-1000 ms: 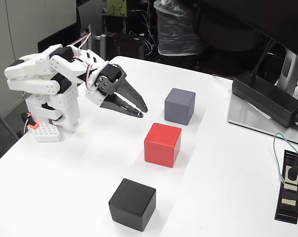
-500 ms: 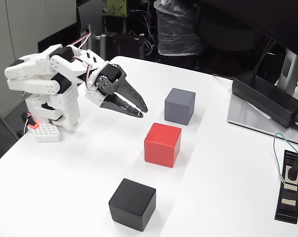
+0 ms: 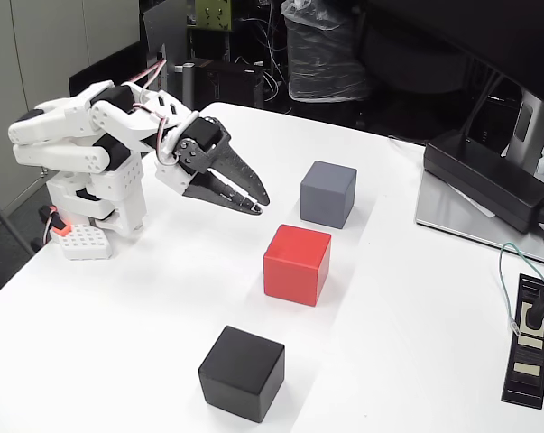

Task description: Stack the three blocks in an ordered color.

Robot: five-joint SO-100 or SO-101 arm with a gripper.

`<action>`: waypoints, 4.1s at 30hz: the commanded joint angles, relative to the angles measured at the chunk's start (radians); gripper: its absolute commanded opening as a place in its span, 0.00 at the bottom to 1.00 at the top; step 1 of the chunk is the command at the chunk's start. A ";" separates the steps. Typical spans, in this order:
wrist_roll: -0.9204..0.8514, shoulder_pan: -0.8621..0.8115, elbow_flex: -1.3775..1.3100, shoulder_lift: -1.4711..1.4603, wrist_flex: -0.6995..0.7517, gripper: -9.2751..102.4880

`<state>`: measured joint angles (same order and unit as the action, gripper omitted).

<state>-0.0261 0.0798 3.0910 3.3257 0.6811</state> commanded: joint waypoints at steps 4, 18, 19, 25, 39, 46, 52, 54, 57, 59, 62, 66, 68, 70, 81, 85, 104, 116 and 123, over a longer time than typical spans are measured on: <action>-0.018 -0.003 -0.005 0.003 0.000 0.12; -0.021 -0.005 -0.005 0.003 0.000 0.13; -0.021 -0.005 -0.005 0.003 0.000 0.13; -0.017 -0.005 -0.005 0.003 0.000 0.16; -0.023 -0.003 -0.060 0.002 0.002 0.40; -0.014 0.026 -0.239 0.000 0.084 0.40; -0.009 0.285 -0.439 -0.002 0.318 0.41; -0.009 0.385 -0.506 -0.002 0.391 0.41; -0.009 0.492 -0.554 -0.005 0.446 0.41; -0.009 0.523 -0.557 -0.025 0.442 0.41; -0.009 0.525 -0.569 -0.077 0.417 0.41; -0.008 0.526 -0.572 -0.169 0.393 0.41; -0.008 0.526 -0.591 -0.221 0.391 0.41; -0.006 0.528 -0.634 -0.281 0.394 0.41; 0.224 0.535 -1.014 -0.821 0.434 0.41; 0.304 0.538 -1.109 -1.025 0.480 0.41; 0.382 0.523 -1.152 -1.485 0.353 0.41; 0.383 0.522 -1.163 -1.678 0.242 0.41; 0.383 0.449 -1.155 -1.766 0.147 0.40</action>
<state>0.3482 0.5630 1.9650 1.5647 0.8575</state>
